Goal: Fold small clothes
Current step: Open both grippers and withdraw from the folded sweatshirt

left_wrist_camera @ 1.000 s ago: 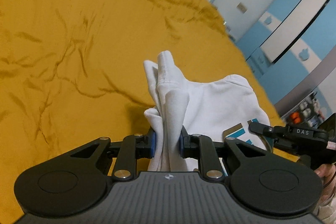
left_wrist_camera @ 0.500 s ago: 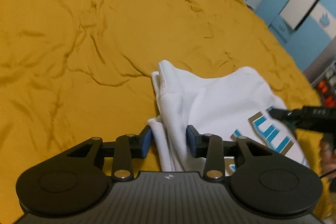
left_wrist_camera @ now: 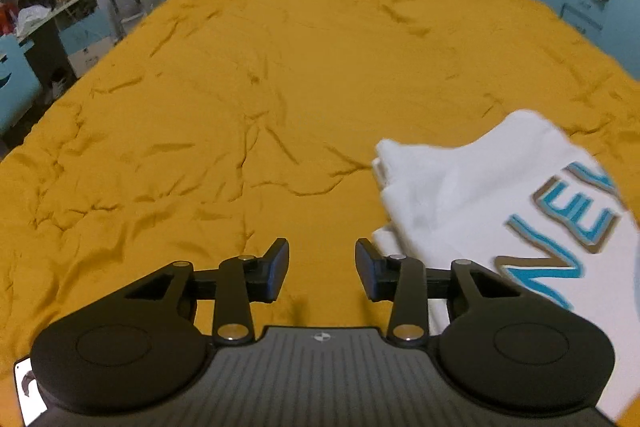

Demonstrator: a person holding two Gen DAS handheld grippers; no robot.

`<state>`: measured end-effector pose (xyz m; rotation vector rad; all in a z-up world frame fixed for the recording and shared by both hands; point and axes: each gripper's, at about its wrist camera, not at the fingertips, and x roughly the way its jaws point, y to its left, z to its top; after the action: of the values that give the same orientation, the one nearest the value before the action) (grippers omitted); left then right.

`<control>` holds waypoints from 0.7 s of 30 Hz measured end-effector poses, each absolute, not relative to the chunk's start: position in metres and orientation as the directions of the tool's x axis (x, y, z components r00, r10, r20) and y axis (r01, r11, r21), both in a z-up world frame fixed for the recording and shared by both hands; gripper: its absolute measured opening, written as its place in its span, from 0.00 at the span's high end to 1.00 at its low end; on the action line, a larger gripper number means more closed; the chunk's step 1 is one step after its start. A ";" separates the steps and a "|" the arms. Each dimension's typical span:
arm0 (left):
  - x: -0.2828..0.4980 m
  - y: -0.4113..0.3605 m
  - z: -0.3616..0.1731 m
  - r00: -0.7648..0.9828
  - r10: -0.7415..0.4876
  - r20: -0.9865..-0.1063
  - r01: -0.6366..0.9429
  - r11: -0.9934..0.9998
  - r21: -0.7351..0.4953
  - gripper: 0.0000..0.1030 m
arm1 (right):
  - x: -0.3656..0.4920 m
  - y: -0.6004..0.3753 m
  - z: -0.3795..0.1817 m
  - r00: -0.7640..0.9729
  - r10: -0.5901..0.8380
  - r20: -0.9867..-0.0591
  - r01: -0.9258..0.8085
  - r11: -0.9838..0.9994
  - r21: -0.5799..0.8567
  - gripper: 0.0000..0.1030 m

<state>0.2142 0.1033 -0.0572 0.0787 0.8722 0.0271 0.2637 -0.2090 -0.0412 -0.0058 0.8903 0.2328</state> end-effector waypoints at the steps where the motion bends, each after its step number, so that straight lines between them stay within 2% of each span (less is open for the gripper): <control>1: 0.210 0.102 -0.051 0.654 0.038 -0.756 0.017 0.998 0.065 0.57 | 0.254 -0.208 -0.036 0.616 0.195 -0.763 -0.218 0.973 0.072 0.86; 5: 0.179 0.088 -0.023 0.698 -0.082 -0.711 0.098 0.995 -0.019 0.57 | 0.214 -0.205 -0.021 0.639 0.221 -0.736 -0.282 0.958 0.043 0.86; 9: 0.150 0.060 -0.012 0.718 -0.150 -0.679 0.187 0.982 -0.018 0.61 | 0.173 -0.192 -0.016 0.642 0.260 -0.721 -0.365 0.931 0.011 0.79; 16: 0.119 0.028 -0.032 0.664 -0.275 -0.695 0.309 0.948 -0.080 0.73 | 0.120 -0.172 -0.027 0.680 0.253 -0.688 -0.411 0.909 -0.072 0.77; 21: 0.101 0.022 -0.056 0.636 -0.283 -0.718 0.329 0.941 -0.080 0.75 | 0.105 -0.169 -0.046 0.682 0.230 -0.694 -0.397 0.914 -0.086 0.77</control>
<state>0.1012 0.0220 -0.0558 0.0602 0.8090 -0.3496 0.1049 -0.1693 -0.0458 -0.2384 0.7417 0.3554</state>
